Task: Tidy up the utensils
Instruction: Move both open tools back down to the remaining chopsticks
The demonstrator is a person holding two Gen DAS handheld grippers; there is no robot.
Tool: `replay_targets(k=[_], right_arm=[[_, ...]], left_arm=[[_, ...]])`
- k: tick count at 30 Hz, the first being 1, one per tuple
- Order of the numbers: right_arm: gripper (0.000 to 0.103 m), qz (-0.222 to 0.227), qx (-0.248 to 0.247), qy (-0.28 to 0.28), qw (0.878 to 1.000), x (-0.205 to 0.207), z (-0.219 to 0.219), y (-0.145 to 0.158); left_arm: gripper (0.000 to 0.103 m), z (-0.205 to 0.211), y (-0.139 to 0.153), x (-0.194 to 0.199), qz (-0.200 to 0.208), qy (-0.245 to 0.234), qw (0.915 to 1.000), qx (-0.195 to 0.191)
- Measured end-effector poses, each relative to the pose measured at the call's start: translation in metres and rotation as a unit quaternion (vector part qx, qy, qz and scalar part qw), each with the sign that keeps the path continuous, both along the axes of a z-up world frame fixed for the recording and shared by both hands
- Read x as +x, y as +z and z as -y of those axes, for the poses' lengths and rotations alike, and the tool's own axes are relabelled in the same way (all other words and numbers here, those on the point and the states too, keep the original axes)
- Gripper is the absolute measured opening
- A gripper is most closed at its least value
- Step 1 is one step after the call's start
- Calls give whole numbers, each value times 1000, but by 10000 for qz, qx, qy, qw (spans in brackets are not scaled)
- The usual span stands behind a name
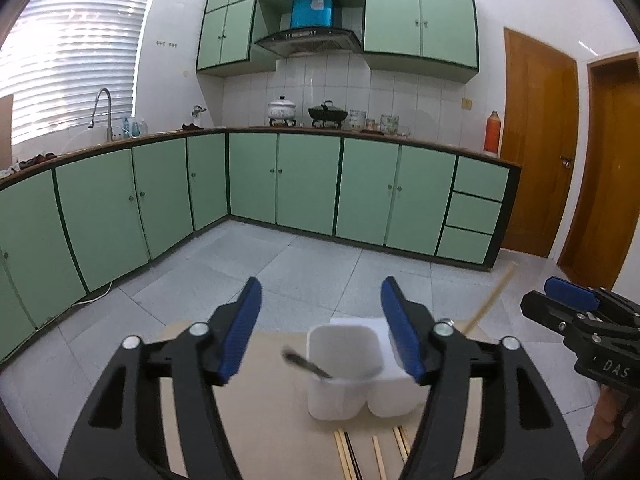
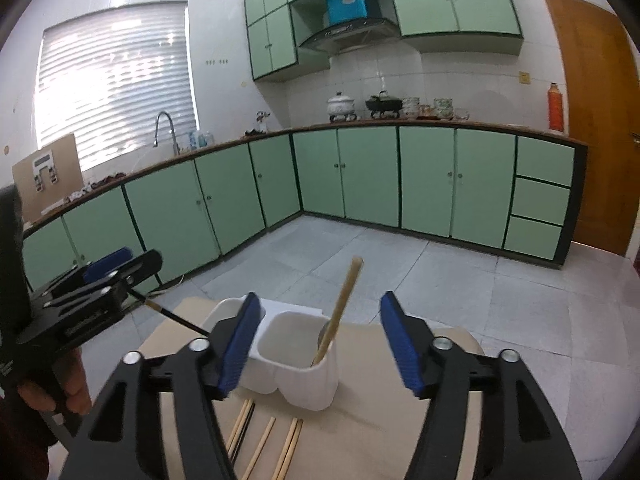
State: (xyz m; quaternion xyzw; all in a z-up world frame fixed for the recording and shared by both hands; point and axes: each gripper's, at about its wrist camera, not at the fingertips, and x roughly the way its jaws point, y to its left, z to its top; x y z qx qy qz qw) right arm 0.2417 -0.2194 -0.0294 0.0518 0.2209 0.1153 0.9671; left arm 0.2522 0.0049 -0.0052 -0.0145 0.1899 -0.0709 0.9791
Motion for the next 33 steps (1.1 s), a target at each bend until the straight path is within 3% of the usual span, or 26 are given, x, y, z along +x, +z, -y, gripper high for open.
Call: replay_targets(k=[12, 24, 33], right_arm=[[76, -194, 31, -183, 9996, -62, 2, -40], [76, -296, -95, -487, 9983, -108, -12, -87], [75, -681, -21, -504, 9964, -139, -16, -123]], left_arm=[[70, -5, -37, -66, -297, 166, 9994, -54], [70, -6, -97, -113, -778, 251, 9963, 264], [70, -12, -129, -144, -1037, 321, 9936, 320]])
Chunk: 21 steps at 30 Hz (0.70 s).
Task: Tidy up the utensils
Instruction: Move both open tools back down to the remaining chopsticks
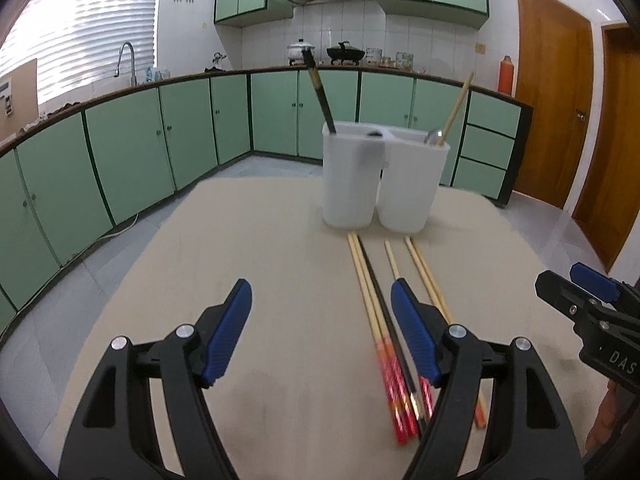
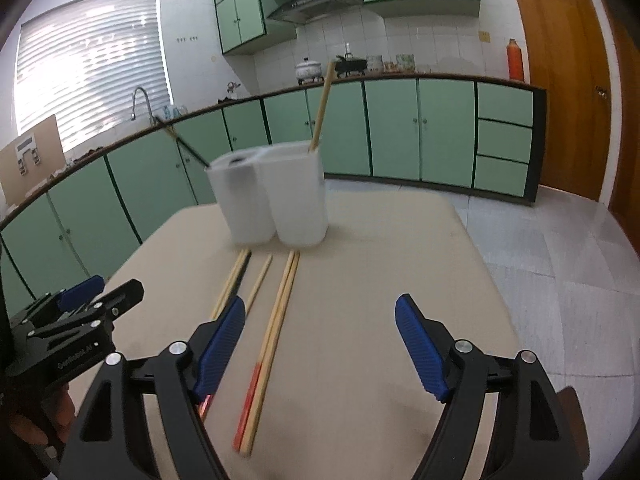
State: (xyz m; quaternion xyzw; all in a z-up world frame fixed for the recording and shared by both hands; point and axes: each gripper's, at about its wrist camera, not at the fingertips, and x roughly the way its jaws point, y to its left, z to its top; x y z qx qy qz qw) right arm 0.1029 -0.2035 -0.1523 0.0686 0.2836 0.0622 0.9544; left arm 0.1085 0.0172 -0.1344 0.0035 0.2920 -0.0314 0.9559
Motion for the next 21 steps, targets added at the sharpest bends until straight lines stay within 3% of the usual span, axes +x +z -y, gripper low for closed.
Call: replay_targets(k=[13, 21], right_arm=[[60, -286, -149, 268, 9991, -27, -14, -23], [58, -641, -250, 478, 9965, -33, -24, -38]], left_arm=[[70, -8, -19, -20, -249, 111, 9996, -27], [70, -4, -27, -24, -539, 34, 9985, -39]])
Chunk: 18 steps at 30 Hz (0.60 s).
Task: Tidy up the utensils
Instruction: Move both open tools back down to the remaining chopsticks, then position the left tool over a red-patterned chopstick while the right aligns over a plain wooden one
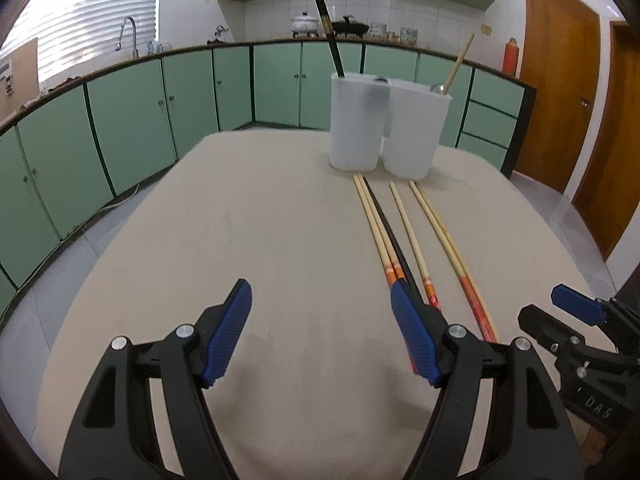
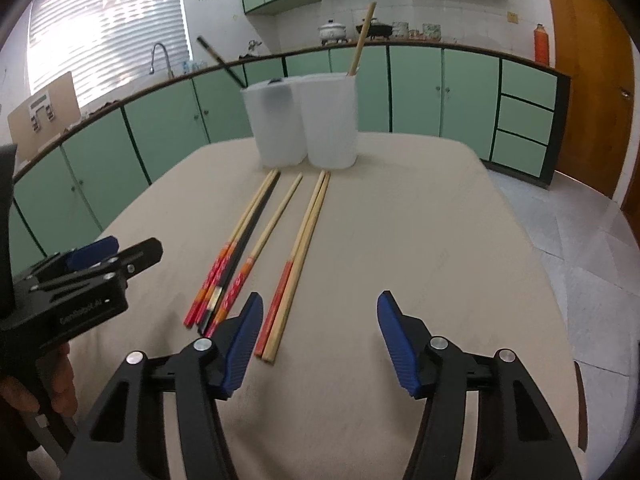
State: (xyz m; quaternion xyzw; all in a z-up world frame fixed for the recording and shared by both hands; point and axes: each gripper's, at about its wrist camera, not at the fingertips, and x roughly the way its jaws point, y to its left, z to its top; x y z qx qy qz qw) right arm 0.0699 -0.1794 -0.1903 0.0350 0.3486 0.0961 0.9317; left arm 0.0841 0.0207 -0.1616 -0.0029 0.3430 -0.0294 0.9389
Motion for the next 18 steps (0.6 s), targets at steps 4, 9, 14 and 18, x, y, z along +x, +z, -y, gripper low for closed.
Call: replay_targets(k=[4, 9, 14, 18], right_arm=[[58, -110, -86, 17, 9999, -2, -3, -6], [58, -302, -254, 69, 9992, 1, -8, -14], [58, -409, -250, 60, 9988, 4, -9, -16], [58, -501, -334, 30, 9982, 7, -10, -19]], left_arm=[[70, 3, -5, 0, -148, -74, 9999, 14], [70, 8, -10, 1, -239, -153, 9996, 36], [70, 14, -15, 4, -363, -300, 9989, 66], [70, 20, -17, 8, -476, -396, 9980, 92]])
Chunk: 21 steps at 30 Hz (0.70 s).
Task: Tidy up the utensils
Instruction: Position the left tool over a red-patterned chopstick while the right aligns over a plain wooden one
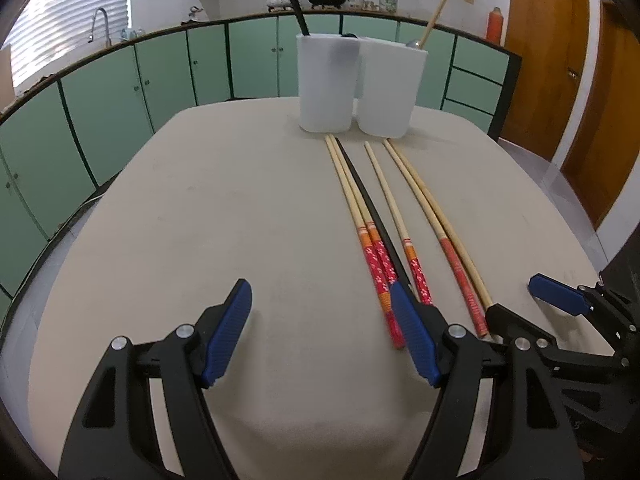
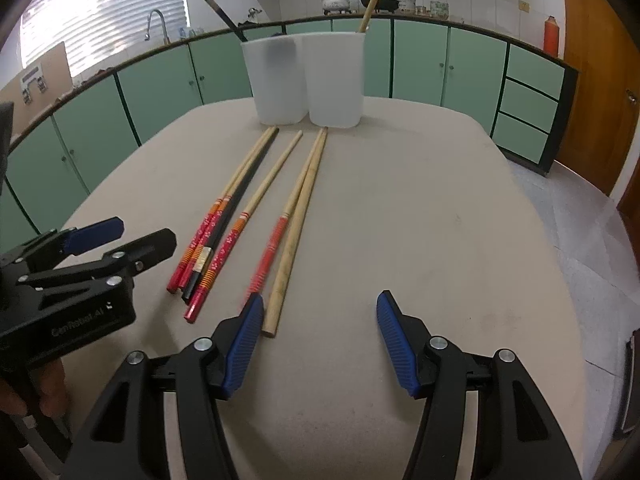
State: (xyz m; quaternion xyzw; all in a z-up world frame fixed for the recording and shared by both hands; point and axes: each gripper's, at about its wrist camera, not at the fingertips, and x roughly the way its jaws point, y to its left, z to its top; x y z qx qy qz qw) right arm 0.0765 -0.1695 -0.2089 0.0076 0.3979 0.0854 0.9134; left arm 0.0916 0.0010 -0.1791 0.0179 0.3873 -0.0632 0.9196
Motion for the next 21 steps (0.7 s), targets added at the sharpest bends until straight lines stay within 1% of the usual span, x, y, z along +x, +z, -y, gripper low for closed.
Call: replay_targets(k=[6, 16, 21], right_arm=[[57, -26, 113, -269, 9996, 0, 12, 0], [57, 14, 214, -385, 9990, 0, 19, 1], [57, 25, 264, -381, 9989, -1, 20, 1]], left_arm=[[70, 3, -5, 4, -143, -9, 9999, 45], [70, -3, -6, 7, -241, 40, 9995, -180], [70, 5, -8, 9, -313, -100, 9995, -41]])
